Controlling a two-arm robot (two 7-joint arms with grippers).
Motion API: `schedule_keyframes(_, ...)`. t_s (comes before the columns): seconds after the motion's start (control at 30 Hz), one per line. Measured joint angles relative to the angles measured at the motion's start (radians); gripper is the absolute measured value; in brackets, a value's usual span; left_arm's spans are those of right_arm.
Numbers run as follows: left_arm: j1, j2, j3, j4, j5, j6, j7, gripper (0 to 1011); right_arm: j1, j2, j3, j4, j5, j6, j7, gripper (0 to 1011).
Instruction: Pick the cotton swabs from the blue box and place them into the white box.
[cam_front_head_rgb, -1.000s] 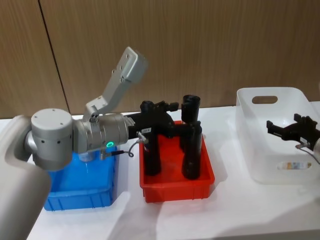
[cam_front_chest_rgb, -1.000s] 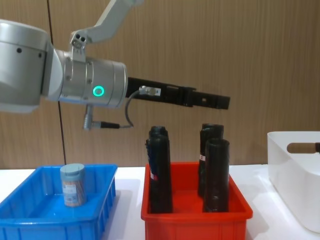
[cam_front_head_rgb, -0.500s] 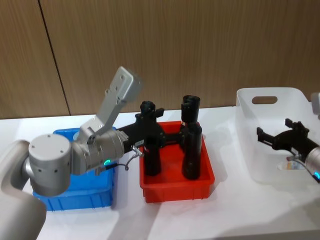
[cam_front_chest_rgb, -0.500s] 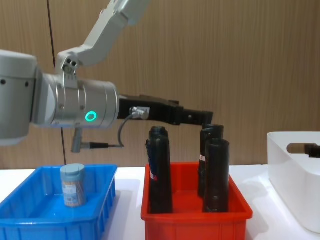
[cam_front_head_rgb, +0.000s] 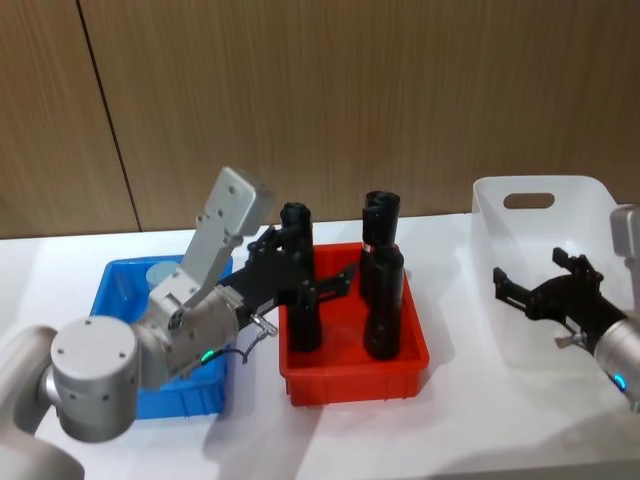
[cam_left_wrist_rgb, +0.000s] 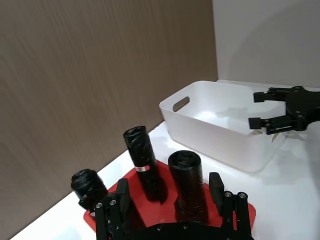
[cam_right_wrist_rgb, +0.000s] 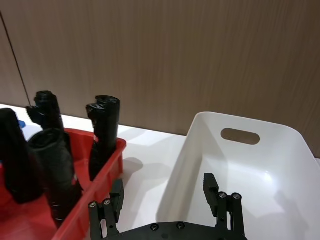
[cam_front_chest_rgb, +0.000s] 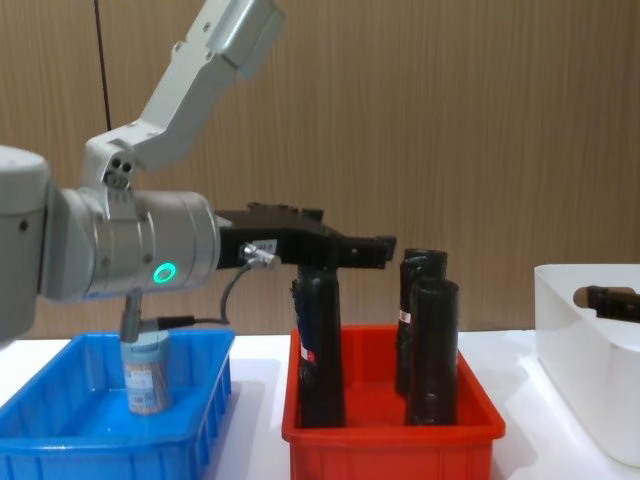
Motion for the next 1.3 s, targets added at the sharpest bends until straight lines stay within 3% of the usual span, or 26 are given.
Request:
schedule_keyframes(0.73, 0.173, 0.063, 0.024, -0.159, 0.017, -0.115, 0.289, 1004, -0.221, 0.002, -0.04, -0.298, 0.019, -0.054, -0.097, 1002)
schedule_keyframes(1.03, 0.235, 0.086, 0.032, -0.215, 0.024, -0.156, 0.393, 1004, -0.271, 0.003, -0.049, -0.366, 0.022, -0.065, -0.12, 1002)
schedule_keyframes(1.3, 0.252, 0.092, 0.034, -0.231, 0.025, -0.168, 0.42, 1004, -0.275, 0.003, -0.049, -0.371, 0.022, -0.066, -0.122, 1002)
